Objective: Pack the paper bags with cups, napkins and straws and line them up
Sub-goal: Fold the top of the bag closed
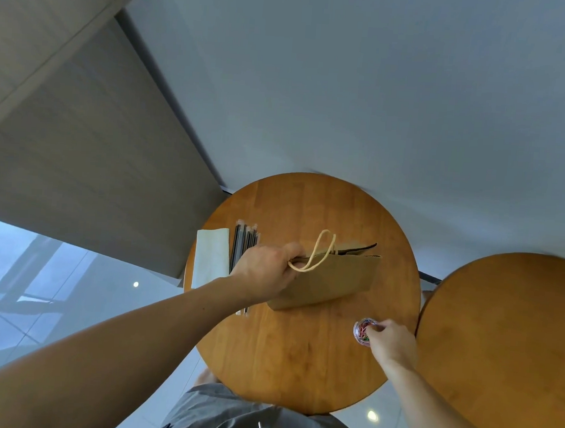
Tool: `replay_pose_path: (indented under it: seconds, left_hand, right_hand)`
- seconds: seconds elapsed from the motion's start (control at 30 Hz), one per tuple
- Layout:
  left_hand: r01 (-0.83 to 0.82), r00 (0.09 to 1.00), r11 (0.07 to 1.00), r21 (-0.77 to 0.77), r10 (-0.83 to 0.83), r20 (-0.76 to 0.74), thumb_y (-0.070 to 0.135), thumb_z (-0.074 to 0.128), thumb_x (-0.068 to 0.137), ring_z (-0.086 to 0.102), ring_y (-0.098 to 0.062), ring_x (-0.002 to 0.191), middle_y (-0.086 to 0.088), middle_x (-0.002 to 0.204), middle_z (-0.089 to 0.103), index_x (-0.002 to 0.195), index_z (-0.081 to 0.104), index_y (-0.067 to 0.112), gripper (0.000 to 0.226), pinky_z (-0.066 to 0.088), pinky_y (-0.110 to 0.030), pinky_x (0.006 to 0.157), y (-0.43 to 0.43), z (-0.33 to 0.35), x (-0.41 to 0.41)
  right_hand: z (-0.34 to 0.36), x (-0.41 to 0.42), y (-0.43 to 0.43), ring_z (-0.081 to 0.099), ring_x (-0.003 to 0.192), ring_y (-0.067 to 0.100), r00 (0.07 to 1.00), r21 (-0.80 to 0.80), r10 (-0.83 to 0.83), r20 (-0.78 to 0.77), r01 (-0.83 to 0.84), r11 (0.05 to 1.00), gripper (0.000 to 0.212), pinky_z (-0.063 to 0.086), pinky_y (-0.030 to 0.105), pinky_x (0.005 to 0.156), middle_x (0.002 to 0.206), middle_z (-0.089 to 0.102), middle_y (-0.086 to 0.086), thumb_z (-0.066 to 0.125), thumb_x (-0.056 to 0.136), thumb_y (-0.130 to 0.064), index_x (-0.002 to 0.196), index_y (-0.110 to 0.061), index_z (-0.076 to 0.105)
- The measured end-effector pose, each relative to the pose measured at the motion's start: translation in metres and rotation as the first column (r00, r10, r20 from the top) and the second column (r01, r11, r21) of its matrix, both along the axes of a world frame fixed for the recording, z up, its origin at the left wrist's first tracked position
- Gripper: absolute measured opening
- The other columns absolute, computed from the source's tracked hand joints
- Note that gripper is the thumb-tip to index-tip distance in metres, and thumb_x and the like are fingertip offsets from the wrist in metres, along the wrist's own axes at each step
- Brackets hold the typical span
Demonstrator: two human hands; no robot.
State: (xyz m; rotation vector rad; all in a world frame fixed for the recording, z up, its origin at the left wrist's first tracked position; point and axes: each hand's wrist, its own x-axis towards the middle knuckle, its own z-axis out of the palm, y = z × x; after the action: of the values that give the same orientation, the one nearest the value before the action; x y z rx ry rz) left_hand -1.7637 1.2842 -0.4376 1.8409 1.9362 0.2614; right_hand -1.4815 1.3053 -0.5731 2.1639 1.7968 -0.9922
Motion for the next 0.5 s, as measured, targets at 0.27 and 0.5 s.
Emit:
replay_pose_path:
  seconds: [0.27,0.5]
  left_hand:
    - [-0.114,0.992,0.989,-0.096,0.118,0.035,0.034,0.051,0.098,0.053,0.001,0.063,0.019,0.068,0.054,0.09,0.046,0.045,0.015,0.037,-0.015,0.053,0.003,0.007,-0.002]
    - [-0.218,0.952,0.961,-0.172,0.248,0.179,0.034,0.057,0.095,0.06,0.0,0.078,0.021,0.088,0.064,0.104,0.067,0.042,0.016,0.042,-0.012,0.057,0.003,0.016,-0.006]
  right_hand:
    - [0.059,-0.033,0.007,0.069,0.061,0.012,0.796,0.059,-0.16,-0.583,0.238,0.969,0.014,0.056,0.026,0.051,0.069,0.07,-0.012,0.075,0.083,-0.019,0.083,-0.025,0.063]
    - [0.123,-0.077,0.008,0.073,0.075,0.015,0.518,0.046,-0.046,-0.854,0.162,0.986,0.016,0.056,0.02,0.067,0.081,0.075,0.001,0.077,0.083,-0.009,0.096,-0.018,0.071]
